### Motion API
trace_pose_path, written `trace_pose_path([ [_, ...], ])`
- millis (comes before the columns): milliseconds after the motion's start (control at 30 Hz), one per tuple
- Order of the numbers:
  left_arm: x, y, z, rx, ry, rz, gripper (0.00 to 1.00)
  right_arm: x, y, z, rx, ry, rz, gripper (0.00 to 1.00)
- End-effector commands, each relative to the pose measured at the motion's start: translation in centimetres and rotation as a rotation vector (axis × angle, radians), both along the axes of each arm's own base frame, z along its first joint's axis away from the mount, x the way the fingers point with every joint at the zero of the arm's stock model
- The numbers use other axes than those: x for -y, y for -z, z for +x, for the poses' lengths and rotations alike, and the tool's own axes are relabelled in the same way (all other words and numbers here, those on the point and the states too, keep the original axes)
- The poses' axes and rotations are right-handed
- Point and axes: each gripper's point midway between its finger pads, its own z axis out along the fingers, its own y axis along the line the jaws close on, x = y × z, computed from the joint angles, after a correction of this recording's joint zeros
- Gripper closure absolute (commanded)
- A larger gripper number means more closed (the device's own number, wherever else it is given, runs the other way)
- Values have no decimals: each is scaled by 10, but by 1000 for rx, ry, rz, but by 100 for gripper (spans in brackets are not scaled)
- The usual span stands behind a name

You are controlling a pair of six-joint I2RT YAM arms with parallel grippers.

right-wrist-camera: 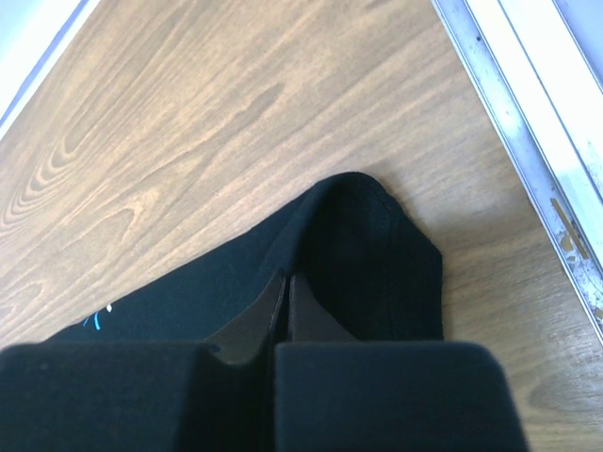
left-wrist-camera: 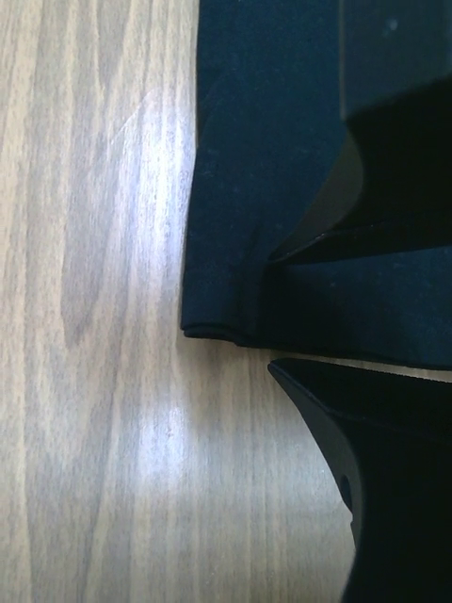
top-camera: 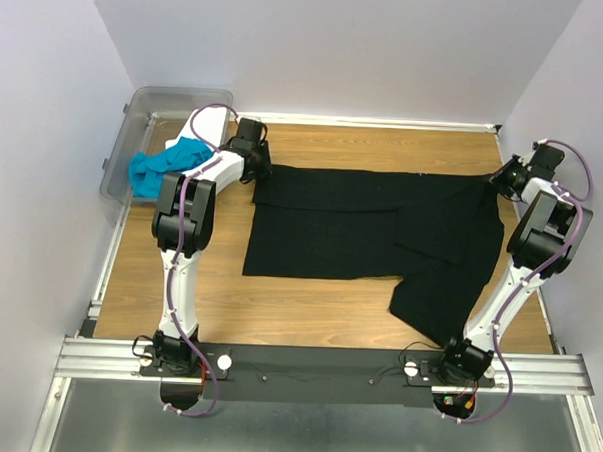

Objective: Fold and stack the t-shirts
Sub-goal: Fold the tshirt

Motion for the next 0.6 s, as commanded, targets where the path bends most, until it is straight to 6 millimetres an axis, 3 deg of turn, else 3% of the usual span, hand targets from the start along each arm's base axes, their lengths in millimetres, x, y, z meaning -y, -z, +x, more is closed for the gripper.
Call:
trace_pose_path([
  [0, -2, 4, 8, 5, 9, -2, 49, 7, -6, 10, 37, -18, -17, 99],
  [267, -3, 5, 9, 2, 7, 0, 65, 16, -20, 18, 64, -2, -55, 99],
  [300, -3, 4, 9, 3, 6, -1, 72, 19, -20, 18, 62, 6, -64, 99],
  [567, -5, 4, 10, 2, -5, -1, 90, 33, -21, 28, 66, 37, -108, 100],
])
